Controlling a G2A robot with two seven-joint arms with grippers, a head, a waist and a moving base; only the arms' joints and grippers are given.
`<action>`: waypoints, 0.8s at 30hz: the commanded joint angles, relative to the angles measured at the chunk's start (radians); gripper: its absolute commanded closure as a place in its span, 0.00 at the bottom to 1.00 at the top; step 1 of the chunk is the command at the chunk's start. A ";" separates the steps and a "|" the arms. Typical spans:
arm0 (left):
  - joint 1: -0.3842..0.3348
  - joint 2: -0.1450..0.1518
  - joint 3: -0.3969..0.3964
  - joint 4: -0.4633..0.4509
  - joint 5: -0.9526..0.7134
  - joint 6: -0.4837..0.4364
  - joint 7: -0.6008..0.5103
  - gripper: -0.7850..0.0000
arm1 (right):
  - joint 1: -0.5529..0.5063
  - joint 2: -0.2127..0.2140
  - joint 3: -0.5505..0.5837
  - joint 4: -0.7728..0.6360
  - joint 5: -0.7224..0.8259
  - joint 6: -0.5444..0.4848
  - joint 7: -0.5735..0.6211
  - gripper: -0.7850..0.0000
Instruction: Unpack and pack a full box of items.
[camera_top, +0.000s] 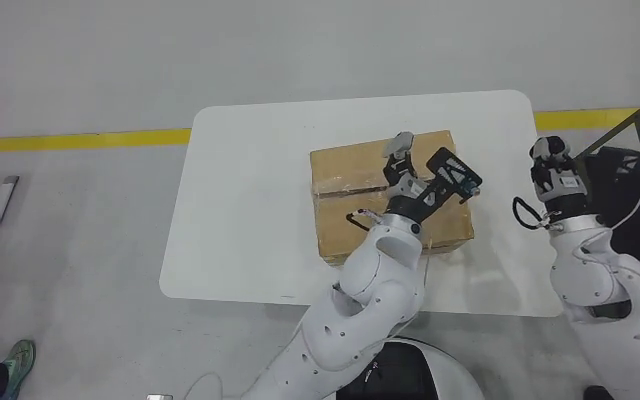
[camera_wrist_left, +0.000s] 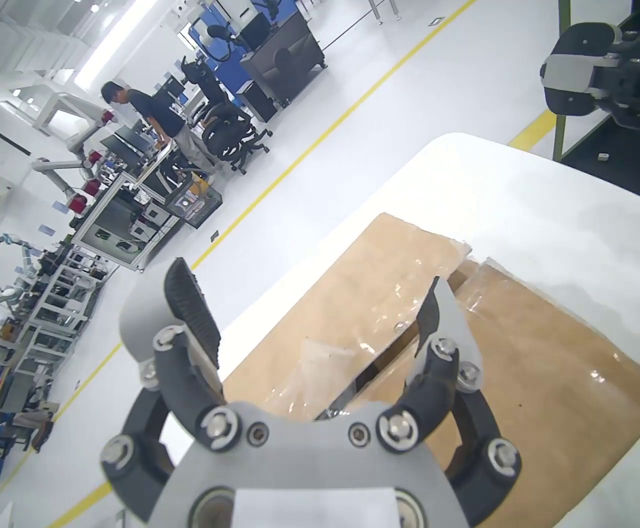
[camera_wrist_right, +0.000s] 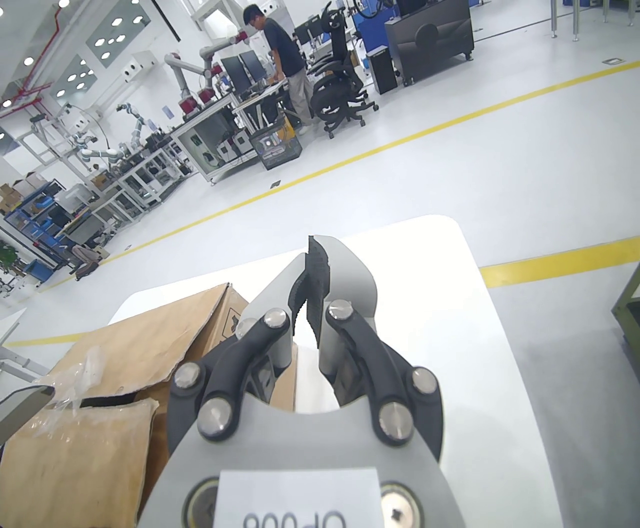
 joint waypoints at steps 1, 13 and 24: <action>-0.015 -0.010 0.013 -0.009 -0.003 0.002 0.003 0.00 | -0.013 -0.001 0.014 -0.015 0.012 -0.002 -0.004 1.00; 0.096 -0.005 -0.160 -0.278 0.014 -0.014 -0.232 0.00 | 0.009 0.014 0.052 -0.105 -0.014 -0.341 0.107 0.77; 0.310 0.022 -0.414 -0.496 0.085 -0.026 -0.356 0.00 | 0.172 0.016 -0.152 -0.037 -0.103 -0.608 0.319 0.67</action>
